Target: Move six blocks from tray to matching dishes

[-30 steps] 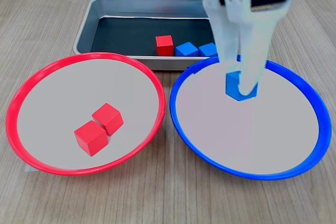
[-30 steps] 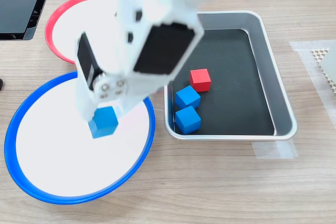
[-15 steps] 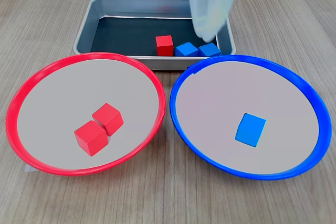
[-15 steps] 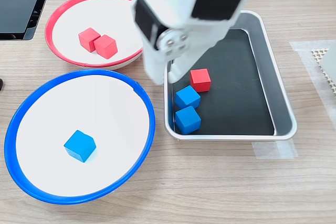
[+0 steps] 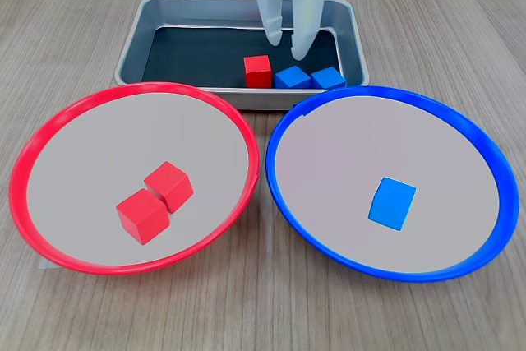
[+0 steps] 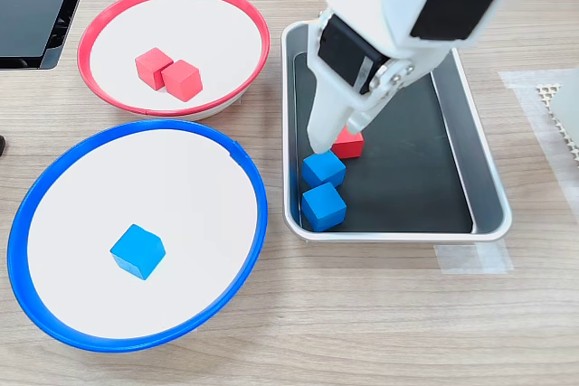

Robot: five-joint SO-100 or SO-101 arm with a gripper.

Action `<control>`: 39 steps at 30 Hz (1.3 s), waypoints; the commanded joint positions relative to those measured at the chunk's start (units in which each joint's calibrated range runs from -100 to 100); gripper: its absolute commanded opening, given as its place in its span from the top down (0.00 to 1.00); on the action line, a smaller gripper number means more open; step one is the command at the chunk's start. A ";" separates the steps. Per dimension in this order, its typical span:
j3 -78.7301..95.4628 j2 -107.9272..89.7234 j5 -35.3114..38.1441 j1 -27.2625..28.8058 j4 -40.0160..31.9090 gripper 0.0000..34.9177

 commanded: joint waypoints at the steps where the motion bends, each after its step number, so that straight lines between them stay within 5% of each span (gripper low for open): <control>1: -1.66 2.34 -1.17 -0.51 -1.62 0.69; 17: -5.76 11.12 -1.51 -0.32 -4.01 0.73; 18: -5.57 11.21 -1.47 -0.32 -4.18 0.76; 19: -5.30 11.38 -1.32 -0.32 -4.42 0.96; 22: -5.48 11.38 -0.88 -0.13 -2.94 1.00; 29: -29.52 13.00 -2.69 -1.26 15.88 1.00; 32: -43.08 17.61 -8.30 -2.86 14.56 1.00; 34: -48.36 21.87 -12.06 -4.46 7.38 1.00; 37: -50.45 26.99 -13.72 -6.72 0.03 0.97; 39: -50.64 28.86 -13.72 -7.57 -1.04 0.64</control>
